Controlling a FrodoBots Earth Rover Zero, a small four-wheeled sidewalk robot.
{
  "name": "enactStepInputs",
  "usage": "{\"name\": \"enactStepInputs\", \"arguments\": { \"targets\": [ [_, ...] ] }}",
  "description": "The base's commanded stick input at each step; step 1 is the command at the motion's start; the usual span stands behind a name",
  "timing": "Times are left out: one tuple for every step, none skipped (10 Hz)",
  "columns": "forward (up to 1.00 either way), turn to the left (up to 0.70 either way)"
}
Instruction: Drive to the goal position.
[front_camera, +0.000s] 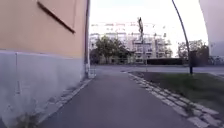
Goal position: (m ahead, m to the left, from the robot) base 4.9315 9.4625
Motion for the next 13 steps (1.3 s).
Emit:
{"name": "enactStepInputs", "arguments": {
  "targets": [
    [0.5,0.0],
    [0.5,0.0],
    [0.5,0.0],
    [0.5,0.0],
    [0.5,0.0],
    [0.5,0.0],
    [0.5,0.0],
    [0.5,0.0],
    [0.5,0.0],
    [0.5,0.0],
    [0.5,0.0],
    [0.5,0.0],
    [0.5,0.0]
  ]
}}
